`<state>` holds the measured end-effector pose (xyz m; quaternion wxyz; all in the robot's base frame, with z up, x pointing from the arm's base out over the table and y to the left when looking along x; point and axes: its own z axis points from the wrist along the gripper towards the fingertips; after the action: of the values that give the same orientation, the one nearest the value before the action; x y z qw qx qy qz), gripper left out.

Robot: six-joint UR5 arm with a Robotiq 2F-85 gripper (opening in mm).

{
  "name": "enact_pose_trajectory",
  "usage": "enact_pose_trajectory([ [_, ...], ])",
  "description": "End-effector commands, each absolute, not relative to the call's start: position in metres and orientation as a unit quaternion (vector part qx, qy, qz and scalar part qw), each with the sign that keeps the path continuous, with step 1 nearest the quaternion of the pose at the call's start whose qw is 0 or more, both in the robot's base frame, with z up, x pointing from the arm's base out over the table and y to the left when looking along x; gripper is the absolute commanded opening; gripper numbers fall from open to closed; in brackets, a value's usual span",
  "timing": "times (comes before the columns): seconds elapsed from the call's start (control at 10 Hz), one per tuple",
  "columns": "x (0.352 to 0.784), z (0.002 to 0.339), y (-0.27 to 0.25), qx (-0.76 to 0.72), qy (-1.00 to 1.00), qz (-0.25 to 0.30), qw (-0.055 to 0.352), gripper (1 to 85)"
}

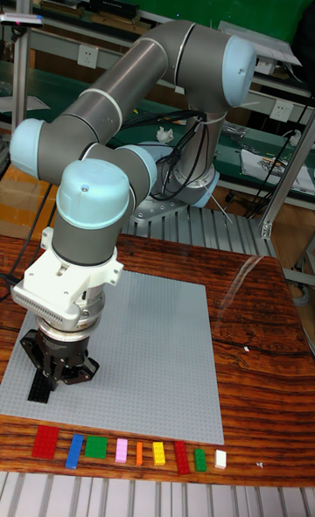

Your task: Build with small Lego blocks

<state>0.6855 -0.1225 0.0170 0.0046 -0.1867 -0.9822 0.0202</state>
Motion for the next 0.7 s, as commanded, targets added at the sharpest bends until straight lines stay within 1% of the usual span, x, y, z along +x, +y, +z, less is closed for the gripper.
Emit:
enact_pose_trajectory([
  [0.0, 0.675, 0.018, -0.132, -0.176, -0.984, 0.023, 0.012, 1.0],
  [0.6, 0.674, 0.013, -0.142, -0.156, -0.988, 0.018, 0.001, 1.0],
])
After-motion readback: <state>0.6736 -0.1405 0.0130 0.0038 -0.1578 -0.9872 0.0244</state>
